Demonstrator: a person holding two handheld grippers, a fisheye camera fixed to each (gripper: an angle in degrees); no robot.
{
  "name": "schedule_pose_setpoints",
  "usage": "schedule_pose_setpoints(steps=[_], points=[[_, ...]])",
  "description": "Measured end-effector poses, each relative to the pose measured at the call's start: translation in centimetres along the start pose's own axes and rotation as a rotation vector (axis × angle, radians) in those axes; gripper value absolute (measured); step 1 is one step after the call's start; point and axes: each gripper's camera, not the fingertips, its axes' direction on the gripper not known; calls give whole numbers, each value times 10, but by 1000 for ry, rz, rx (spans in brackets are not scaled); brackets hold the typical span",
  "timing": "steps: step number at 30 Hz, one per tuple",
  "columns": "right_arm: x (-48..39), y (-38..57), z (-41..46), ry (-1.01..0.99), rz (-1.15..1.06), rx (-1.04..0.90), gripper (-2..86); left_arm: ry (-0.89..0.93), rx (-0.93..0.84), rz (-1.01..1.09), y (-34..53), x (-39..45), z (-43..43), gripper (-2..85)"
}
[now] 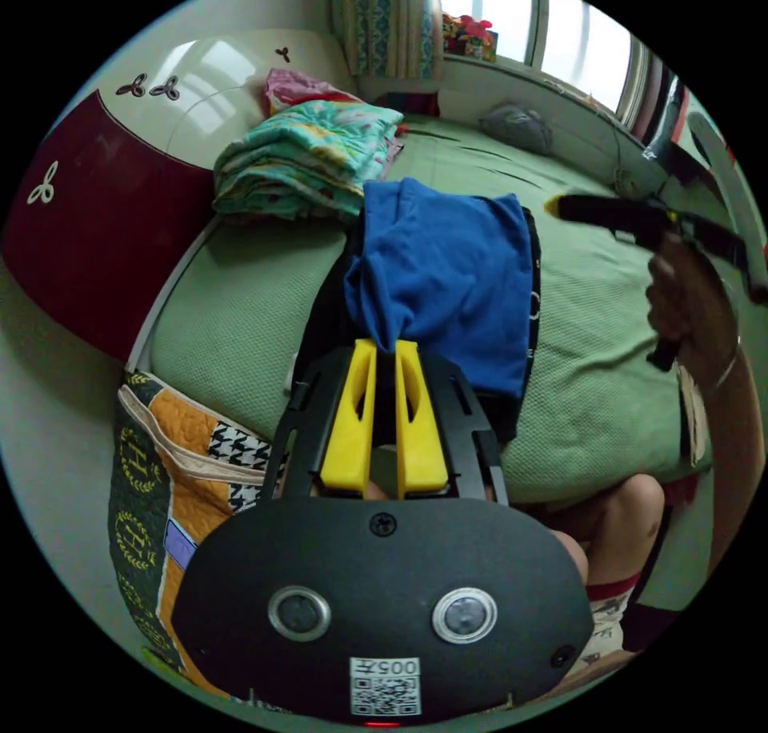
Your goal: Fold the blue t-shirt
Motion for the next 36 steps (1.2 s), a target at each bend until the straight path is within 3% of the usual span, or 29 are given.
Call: schedule_pose_setpoints(steps=[5,9,16,21,25,32,36], points=[[-30,72,25,-94,-114,-11,79,55,14,23,-3,9,-5,52],[-46,99,58,-53,-130,-94,73,80,-1,5,-7,19,-7,51],[-26,128,52,-68,-123,-116,73,-78,-42,-26,0,51,-10,7],[31,174,-2,-88,-91,75,91,-86,-8,-10,0,92,-26,-5],[91,217,-14,14,-3,110,84,-6,19,137,-1,179,-18,-6],[222,304,-51,168,440,238,56,85,-16,483,-26,383,37,-4],[267,318,-65,291,458,243,54,180,-5,543,-49,471,58,-3]])
